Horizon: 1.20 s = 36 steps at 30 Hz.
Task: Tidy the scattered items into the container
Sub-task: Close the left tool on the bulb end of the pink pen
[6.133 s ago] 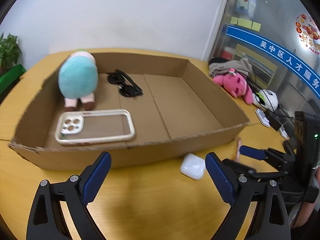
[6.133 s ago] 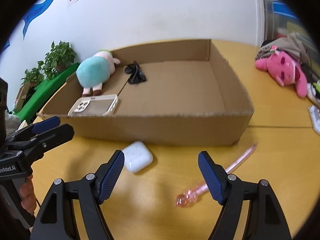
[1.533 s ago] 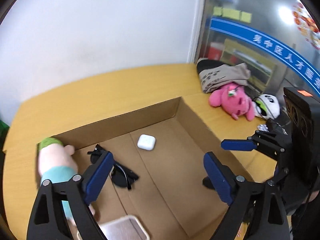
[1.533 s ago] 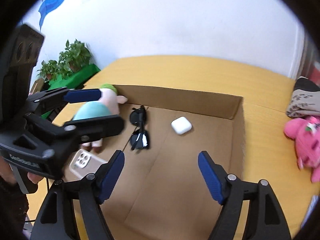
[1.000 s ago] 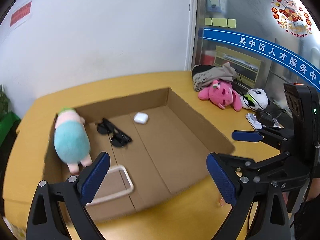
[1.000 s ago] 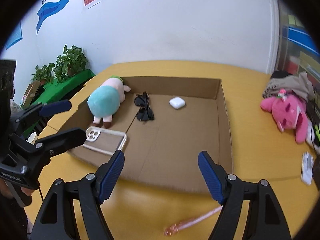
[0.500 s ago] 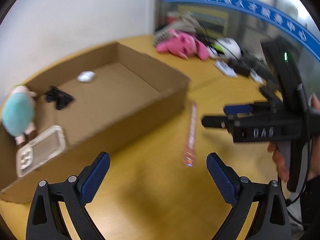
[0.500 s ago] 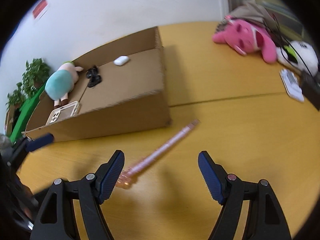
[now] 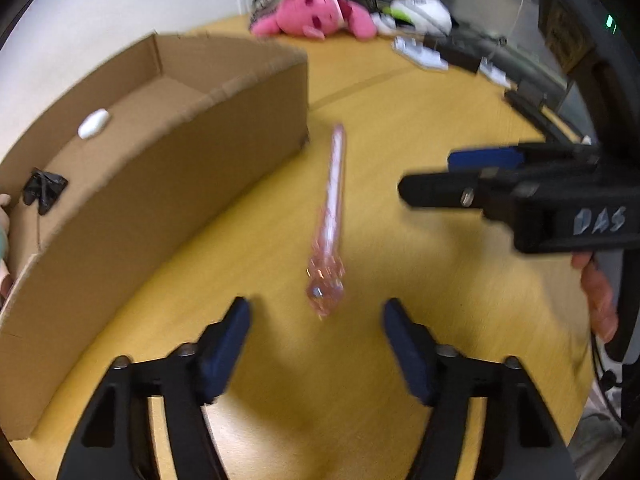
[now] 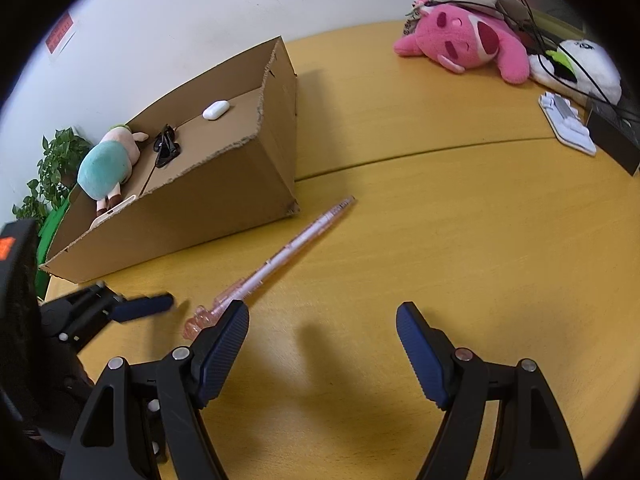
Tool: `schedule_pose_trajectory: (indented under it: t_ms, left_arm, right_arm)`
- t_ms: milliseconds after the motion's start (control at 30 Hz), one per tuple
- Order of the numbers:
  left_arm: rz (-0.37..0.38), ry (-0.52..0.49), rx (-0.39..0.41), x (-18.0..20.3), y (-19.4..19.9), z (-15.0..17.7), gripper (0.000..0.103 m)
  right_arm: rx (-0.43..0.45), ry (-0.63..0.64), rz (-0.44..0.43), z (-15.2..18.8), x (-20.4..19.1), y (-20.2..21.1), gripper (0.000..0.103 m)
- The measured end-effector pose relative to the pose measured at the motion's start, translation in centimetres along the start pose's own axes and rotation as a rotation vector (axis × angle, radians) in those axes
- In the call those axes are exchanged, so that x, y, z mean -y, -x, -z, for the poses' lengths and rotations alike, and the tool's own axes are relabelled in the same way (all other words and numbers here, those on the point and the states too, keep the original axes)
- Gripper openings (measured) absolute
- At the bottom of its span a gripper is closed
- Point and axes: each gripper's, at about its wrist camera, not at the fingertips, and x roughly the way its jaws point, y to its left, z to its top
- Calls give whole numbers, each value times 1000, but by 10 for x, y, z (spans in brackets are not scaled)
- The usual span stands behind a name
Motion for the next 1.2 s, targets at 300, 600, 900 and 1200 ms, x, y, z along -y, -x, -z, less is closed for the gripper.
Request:
schedule_pose_trajectory:
  t_ms: [300, 600, 900, 1200]
  left_arm:
    - [12, 14, 2, -2, 12, -1, 26]
    - [74, 90, -1, -19, 13, 7, 4]
    - [92, 134, 14, -27, 17, 10, 17]
    - [162, 98, -2, -12, 1, -14, 26]
  right_arm:
    - [-10, -4, -14, 8, 3, 3, 76]
    - [-36, -15, -61, 17, 0, -1, 76]
    - [-56, 15, -133, 7, -27, -15, 76]
    - [-27, -54, -112, 6, -1, 0, 76]
